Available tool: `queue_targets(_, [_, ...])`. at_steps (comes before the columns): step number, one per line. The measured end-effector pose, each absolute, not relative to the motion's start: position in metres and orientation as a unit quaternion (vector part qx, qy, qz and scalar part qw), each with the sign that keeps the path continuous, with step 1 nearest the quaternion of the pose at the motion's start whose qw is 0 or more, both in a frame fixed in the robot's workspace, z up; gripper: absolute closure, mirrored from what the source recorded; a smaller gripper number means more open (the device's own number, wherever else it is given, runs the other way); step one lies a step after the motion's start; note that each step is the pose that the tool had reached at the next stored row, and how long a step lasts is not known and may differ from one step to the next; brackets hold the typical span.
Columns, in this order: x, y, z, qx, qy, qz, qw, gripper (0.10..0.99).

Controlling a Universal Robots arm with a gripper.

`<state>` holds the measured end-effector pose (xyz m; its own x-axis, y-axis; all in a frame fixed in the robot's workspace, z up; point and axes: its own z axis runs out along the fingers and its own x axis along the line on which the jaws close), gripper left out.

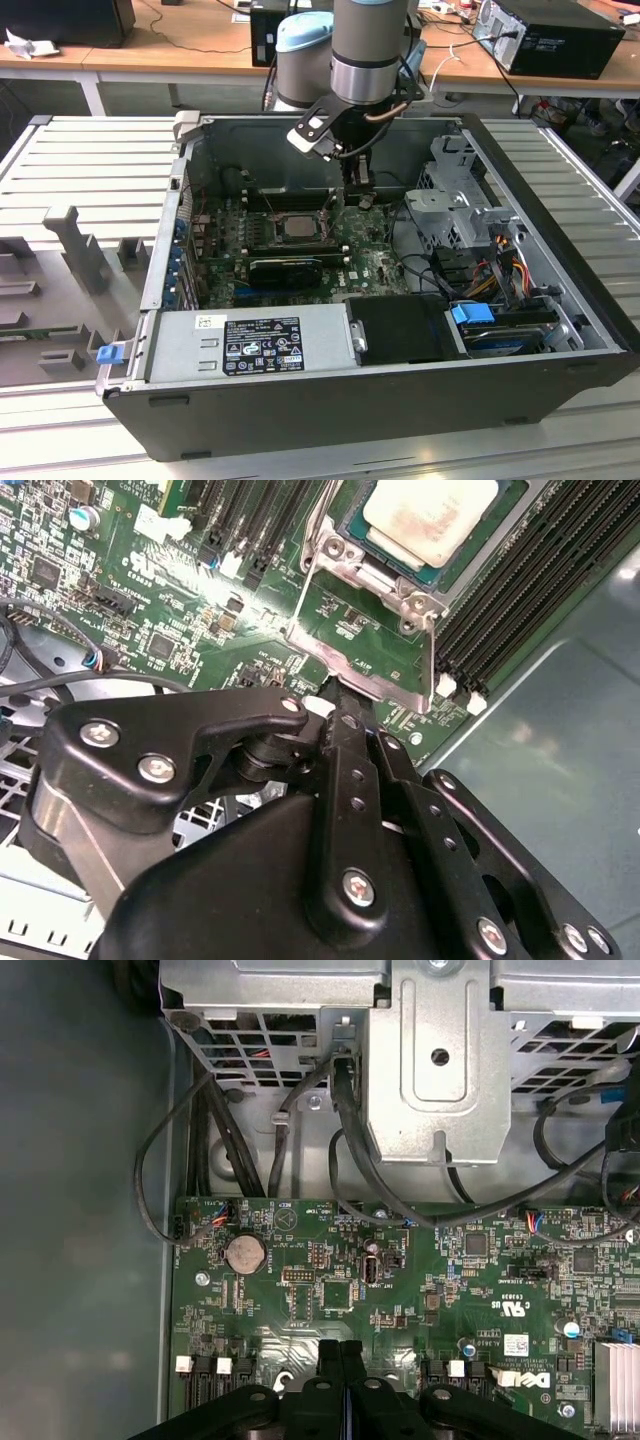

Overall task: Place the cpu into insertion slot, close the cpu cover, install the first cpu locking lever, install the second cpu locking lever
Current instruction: 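Close the cpu cover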

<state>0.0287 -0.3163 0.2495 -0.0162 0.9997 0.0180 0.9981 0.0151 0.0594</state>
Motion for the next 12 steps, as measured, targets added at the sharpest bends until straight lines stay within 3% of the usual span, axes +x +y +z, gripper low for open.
queue_targets(12, [0.0247, -0.3163, 0.2492, 0.701, 0.712, 0.027, 0.014, 0.98])
